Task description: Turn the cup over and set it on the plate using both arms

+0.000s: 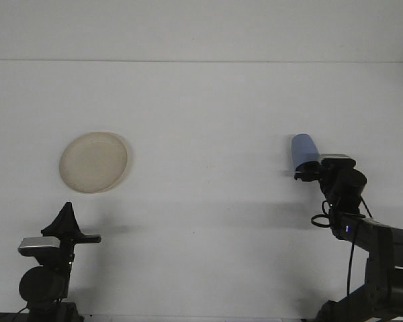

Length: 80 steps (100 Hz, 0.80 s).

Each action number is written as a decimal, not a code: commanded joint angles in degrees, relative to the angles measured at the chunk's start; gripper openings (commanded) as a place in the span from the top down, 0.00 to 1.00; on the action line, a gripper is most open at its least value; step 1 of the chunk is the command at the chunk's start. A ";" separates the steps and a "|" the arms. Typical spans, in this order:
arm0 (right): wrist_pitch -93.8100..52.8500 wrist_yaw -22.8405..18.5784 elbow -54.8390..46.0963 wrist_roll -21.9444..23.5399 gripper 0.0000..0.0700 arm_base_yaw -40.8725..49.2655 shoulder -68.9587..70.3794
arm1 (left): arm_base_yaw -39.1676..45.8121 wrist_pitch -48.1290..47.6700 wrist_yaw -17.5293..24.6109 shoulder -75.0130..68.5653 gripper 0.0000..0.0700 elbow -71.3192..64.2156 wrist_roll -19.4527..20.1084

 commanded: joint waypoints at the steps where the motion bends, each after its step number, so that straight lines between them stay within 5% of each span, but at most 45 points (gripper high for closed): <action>1: 0.87 -0.85 0.81 -0.83 0.74 -0.04 1.57 | 0.04 0.61 0.13 -0.04 0.98 -1.11 0.09; 10: 0.85 -1.16 0.81 -0.87 1.00 -0.04 1.88 | 0.04 0.59 0.13 -0.04 0.98 -1.11 0.07; 50: -1.31 -2.14 0.81 0.50 1.00 0.09 -3.85 | 0.04 0.59 0.13 -0.04 0.98 -1.11 0.07; 80: -18.99 -1.90 0.83 2.36 1.00 3.61 -22.69 | 0.04 0.59 0.13 -0.04 0.98 -1.11 0.09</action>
